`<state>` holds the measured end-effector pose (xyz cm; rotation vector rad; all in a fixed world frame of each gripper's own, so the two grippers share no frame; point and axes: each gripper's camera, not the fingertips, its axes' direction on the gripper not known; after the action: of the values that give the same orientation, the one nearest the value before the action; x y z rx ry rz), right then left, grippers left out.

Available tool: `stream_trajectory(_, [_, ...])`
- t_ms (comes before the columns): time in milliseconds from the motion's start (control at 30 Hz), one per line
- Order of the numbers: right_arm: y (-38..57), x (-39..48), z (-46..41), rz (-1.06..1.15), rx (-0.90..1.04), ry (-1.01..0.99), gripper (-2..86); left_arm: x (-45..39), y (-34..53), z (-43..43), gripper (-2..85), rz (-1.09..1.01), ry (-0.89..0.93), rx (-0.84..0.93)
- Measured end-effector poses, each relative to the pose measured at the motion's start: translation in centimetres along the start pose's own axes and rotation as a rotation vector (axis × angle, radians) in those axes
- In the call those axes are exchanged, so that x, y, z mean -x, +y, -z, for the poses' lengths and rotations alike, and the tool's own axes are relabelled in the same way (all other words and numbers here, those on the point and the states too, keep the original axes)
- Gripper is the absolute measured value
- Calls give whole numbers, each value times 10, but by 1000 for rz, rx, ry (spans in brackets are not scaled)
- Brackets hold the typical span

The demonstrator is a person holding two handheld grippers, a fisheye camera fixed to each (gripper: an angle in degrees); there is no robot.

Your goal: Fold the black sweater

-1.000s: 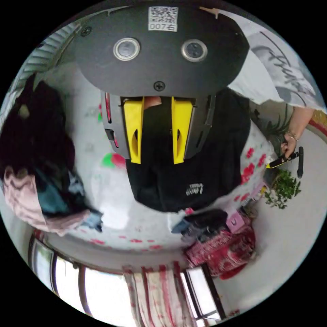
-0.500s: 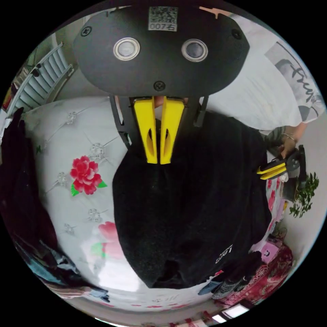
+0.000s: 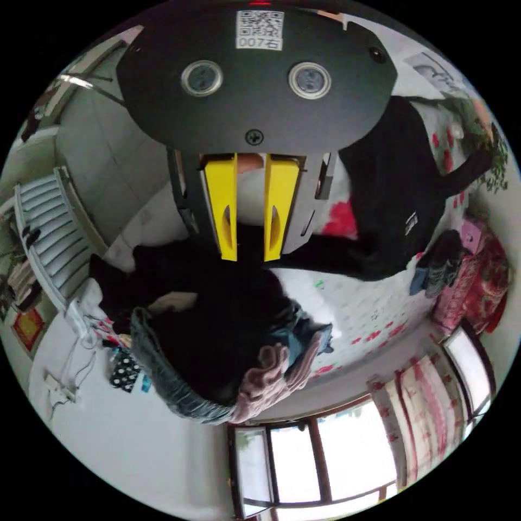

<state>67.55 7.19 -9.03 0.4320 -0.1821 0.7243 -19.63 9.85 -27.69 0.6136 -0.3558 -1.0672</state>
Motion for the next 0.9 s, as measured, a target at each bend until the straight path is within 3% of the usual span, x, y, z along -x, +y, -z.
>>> stream_trajectory(133, [60, 68, -57, 258, 217, -250, 46, -60, 93, -39, 35, -225, 79, 147])
stream_trajectory(400, [151, 154, -121, 661, 524, -302, 86, -214, 305, -93, 104, -757, 317, 629])
stream_trajectory(600, [162, 176, -146, 739, 595, -269, 72, -266, 348, -93, 79, -1037, 81, 567])
stream_trajectory(700, [163, 175, -141, 780, 629, -339, 26, -266, 346, -87, 16, -1049, 36, 551])
stream_trajectory(900, [185, 145, -91, 863, 550, -339, 2, -230, 349, -56, 4, -1052, 2, 484])
